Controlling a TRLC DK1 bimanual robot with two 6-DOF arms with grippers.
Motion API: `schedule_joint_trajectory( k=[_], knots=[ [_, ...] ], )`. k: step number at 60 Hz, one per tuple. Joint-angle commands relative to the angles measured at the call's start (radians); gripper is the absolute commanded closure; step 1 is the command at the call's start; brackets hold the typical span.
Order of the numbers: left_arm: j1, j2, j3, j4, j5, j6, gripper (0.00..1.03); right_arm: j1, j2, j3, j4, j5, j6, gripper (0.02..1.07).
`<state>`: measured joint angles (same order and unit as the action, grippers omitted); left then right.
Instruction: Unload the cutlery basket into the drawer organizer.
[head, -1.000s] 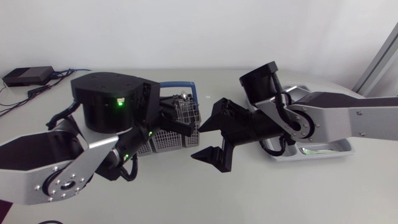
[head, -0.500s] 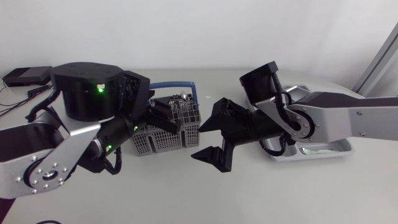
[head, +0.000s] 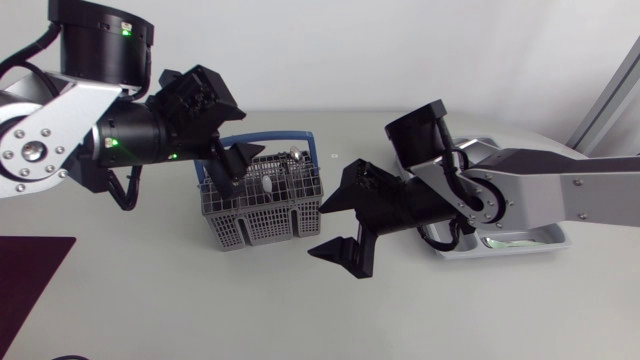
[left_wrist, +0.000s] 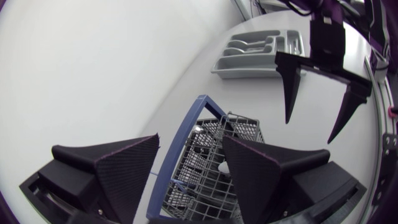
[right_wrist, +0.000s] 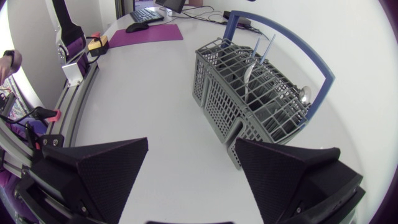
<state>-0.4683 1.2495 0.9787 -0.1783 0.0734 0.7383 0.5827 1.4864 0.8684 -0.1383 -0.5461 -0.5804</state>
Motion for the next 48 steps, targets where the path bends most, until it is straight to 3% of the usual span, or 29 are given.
schedule_joint_trajectory(
  k=[1,15,25,34,48],
  knots=[
    [-0.003,0.034,0.018,-0.035,-0.001,0.153,0.23,0.012,0.011,-0.009,-0.012,0.005,-0.015,0.06],
    [0.014,0.045,0.023,-0.113,0.0,0.243,0.21,0.016,0.018,0.021,-0.026,0.012,0.01,0.07],
    [0.049,0.039,-0.005,-0.199,0.031,0.311,0.12,0.014,0.046,0.093,-0.035,0.035,0.14,0.07],
    [0.085,0.024,-0.072,-0.201,0.055,0.369,0.08,0.022,0.101,0.179,-0.041,0.077,0.231,0.07],
    [0.142,0.025,-0.156,-0.168,0.1,0.414,0.08,0.022,0.232,0.35,-0.09,0.066,0.349,0.07]
  ],
)
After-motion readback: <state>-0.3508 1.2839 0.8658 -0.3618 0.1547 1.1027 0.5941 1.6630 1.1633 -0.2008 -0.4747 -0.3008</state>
